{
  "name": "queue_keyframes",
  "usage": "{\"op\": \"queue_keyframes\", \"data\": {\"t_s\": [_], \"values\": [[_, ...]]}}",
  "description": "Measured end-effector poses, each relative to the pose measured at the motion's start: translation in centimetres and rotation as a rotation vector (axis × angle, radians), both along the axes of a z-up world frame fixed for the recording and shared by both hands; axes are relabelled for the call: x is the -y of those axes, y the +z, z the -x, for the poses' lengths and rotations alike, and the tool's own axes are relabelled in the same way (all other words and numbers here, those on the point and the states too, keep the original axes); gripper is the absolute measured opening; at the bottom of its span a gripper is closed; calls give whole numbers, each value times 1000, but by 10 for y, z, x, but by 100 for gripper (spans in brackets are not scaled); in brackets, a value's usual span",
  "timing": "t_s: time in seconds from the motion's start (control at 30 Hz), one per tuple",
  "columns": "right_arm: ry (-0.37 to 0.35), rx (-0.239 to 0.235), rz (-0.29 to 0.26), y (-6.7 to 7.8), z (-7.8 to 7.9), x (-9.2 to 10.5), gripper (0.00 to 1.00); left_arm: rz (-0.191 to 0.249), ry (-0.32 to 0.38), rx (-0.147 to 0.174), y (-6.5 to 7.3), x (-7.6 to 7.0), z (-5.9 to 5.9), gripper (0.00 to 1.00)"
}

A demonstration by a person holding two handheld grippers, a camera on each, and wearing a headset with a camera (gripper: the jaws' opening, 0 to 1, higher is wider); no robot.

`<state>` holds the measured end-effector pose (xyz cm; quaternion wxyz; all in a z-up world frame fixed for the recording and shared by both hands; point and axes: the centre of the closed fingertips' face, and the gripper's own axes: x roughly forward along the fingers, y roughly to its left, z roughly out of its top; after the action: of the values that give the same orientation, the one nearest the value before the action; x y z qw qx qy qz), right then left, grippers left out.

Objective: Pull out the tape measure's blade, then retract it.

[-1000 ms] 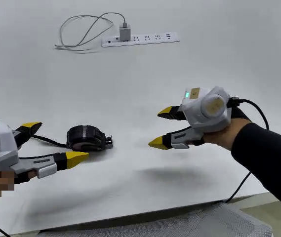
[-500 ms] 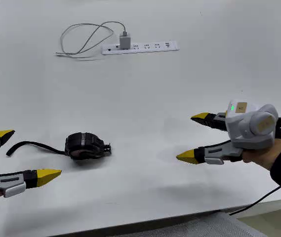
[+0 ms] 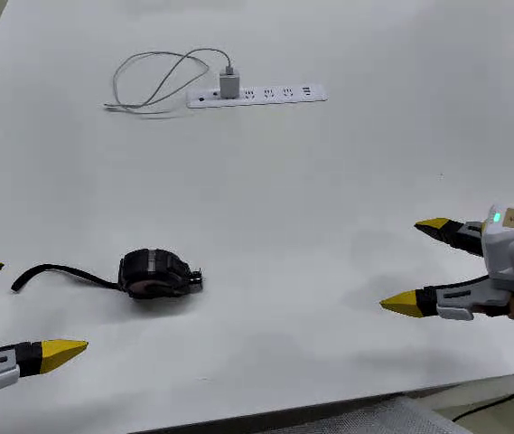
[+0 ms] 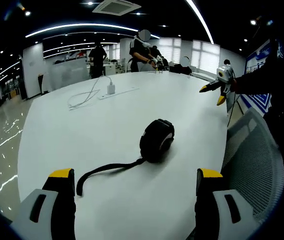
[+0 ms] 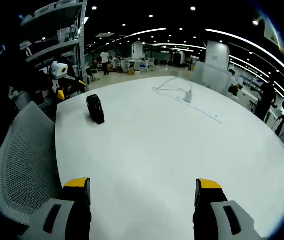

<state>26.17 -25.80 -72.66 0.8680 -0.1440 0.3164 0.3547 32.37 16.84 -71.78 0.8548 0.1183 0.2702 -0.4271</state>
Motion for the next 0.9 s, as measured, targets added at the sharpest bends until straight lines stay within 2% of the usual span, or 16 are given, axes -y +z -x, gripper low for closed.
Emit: {"op": "queue_keyframes", "data": {"t_s": [0.07, 0.13, 0.2, 0.27, 0.37, 0.47, 0.53, 0.6, 0.8, 0.9], "values": [[-24, -10, -13, -2, 3, 6, 89, -18, -7, -8, -3, -2, 2, 99], [-29, -11, -10, -3, 7, 10, 91, -17, -4, 0, -2, -4, 1, 99], [-25, -6, -3, -4, 10, 12, 90, -17, 1, 1, -1, -6, 0, 99], [-15, -8, -8, -5, 13, 12, 94, -27, 12, 15, -1, -9, -2, 99], [-2, -2, -4, -6, 15, 14, 96, -27, 12, 15, 0, -10, -2, 99], [-4, 2, -7, -4, 17, 15, 99, -46, -8, 12, -3, -11, 1, 99], [7, 13, -10, -3, 18, 14, 99, -80, -15, 11, -7, -13, 2, 99], [14, 28, 4, -1, 16, 16, 99, -68, -18, 8, -6, -12, 3, 99], [6, 14, -10, 1, 18, 17, 99, -80, -26, 18, -6, -11, 6, 99], [13, 33, -7, 4, 17, 15, 99, -82, -32, 17, -7, -10, 7, 99]]}}
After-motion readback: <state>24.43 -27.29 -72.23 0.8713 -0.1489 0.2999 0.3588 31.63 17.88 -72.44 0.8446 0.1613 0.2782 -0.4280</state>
